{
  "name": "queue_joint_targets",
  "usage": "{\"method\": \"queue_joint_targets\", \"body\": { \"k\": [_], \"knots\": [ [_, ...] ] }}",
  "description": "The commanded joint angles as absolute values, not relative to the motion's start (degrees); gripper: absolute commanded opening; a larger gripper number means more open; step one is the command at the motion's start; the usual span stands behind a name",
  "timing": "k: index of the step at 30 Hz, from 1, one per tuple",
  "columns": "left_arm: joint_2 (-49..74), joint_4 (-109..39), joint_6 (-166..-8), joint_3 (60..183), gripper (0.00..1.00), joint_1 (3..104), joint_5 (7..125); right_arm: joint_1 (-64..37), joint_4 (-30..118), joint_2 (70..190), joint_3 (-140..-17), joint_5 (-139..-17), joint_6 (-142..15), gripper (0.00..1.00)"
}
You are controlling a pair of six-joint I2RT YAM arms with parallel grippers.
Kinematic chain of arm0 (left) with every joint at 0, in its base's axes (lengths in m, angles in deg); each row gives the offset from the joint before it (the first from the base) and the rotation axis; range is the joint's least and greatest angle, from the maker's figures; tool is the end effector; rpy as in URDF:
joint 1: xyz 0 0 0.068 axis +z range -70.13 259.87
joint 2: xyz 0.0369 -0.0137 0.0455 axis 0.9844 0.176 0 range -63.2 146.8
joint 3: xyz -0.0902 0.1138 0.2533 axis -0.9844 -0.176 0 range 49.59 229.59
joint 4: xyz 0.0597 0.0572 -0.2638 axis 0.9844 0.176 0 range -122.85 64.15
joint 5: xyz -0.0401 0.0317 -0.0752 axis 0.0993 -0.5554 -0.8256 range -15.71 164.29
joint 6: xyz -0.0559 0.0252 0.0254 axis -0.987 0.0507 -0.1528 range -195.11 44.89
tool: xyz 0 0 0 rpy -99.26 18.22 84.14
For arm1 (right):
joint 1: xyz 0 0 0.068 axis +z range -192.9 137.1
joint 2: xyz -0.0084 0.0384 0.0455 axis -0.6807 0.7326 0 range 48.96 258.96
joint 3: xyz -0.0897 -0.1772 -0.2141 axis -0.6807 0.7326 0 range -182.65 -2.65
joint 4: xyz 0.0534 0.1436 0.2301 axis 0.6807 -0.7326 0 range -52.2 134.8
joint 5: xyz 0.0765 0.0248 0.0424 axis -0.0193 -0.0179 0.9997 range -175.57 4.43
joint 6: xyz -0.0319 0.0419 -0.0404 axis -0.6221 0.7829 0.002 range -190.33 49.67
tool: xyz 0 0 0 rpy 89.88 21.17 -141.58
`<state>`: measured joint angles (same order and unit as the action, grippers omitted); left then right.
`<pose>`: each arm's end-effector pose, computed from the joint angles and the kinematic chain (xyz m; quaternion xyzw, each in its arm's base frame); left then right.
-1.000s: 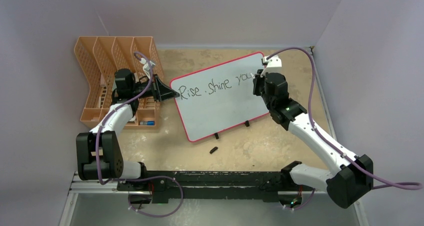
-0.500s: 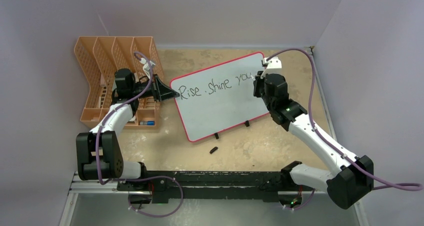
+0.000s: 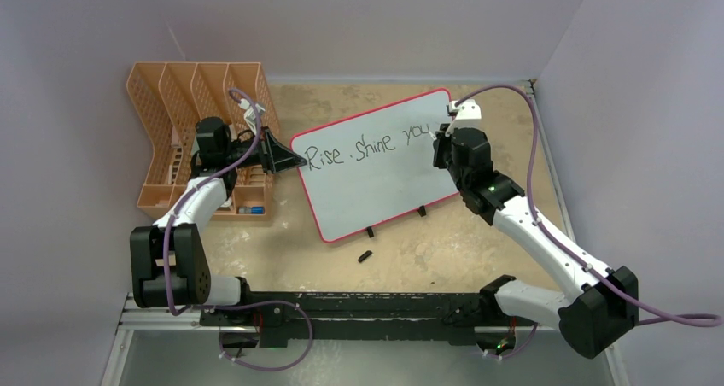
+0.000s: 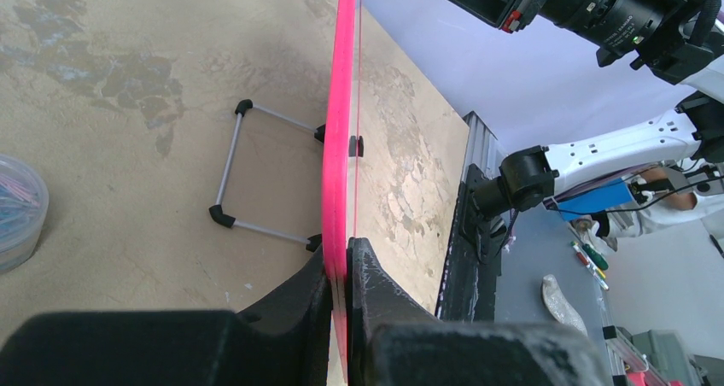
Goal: Write a sentence on the whiteboard
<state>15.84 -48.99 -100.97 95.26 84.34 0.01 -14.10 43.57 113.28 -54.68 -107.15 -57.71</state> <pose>0.3043 -0.0268 0.2724 0.1777 0.7132 -0.5654 0.3744 0.2583 0.1199 0.3436 0.0062 0.7801 0.0775 0.6208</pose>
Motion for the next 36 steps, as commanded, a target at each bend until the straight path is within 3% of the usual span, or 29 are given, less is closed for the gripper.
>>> {"method": "queue_joint_targets", "body": {
  "k": [1,36],
  "knots": [
    [15.1,-49.2,-98.9,97.0,0.00,84.6,1.0,-14.3,42.6,112.0,-54.2,-108.8,-56.9,0.00],
    [15.0,-48.9,-98.7,97.0,0.00,84.5,1.1,-16.8,44.5,111.9,-59.3,-104.1,-58.0,0.00]
  ]
}}
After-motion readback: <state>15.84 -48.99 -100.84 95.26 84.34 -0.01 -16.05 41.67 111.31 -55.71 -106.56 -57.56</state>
